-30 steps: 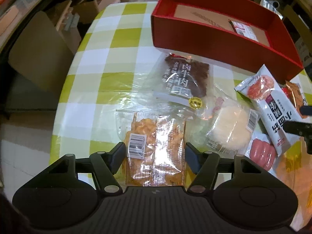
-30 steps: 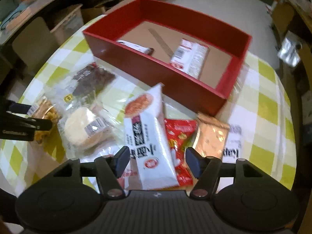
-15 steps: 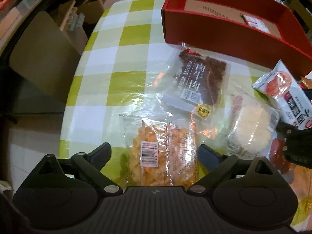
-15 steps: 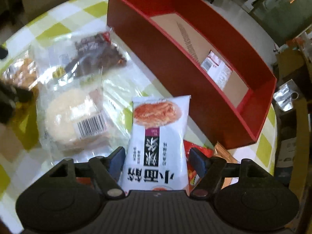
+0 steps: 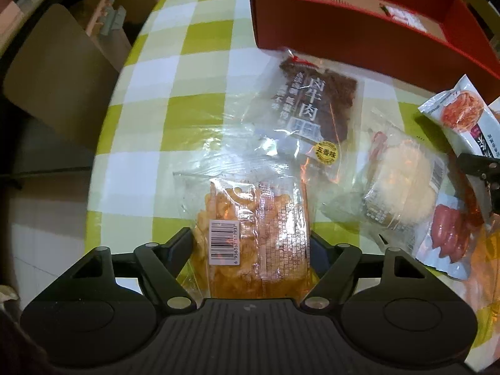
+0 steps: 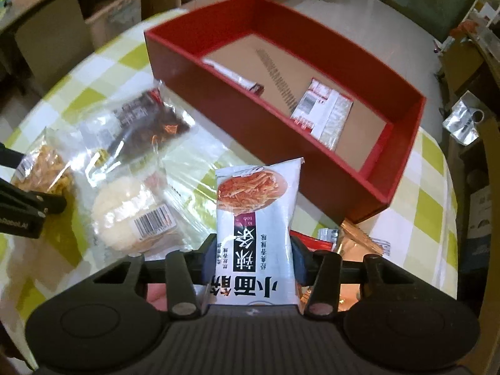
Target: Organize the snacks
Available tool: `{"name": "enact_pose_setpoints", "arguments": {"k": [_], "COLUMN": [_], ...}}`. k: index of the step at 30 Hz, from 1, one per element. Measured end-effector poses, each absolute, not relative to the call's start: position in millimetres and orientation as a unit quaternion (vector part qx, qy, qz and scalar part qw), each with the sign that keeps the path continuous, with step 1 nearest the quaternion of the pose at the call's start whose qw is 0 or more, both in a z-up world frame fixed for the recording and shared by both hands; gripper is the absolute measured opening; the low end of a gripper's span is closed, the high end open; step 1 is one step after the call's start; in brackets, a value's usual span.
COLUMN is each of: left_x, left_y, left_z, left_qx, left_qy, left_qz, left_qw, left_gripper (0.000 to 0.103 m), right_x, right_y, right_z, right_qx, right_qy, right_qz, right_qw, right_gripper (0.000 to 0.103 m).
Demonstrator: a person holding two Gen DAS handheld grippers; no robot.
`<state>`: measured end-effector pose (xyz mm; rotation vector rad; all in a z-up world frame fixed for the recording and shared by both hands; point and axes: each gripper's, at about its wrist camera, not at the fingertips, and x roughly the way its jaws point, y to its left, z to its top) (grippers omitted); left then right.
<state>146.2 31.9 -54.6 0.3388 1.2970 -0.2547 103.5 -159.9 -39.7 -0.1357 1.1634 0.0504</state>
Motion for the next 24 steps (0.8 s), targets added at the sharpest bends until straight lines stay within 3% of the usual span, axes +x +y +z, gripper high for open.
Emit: {"name": "enact_pose_setpoints", "arguments": {"k": [11, 24], "left_x": [134, 106], "left_y": [34, 32], "left_z": [-20, -21], "left_qx": [0.127, 0.132], "left_qy": [0.572, 0.579], "left_qz": [-0.132, -0.143], "left_qw": [0.799, 0.792], "left_gripper": [0.080, 0.080], "right_x": [85, 57], "right_y": [-164, -156], "right_z": [-16, -9], "right_qx": [-0.025, -0.029], "right_qy": [0.529, 0.528], "right_qz": [0.033, 0.046], "right_qw": [0.848, 0.847], "right_gripper": [0.054, 0.054]}}
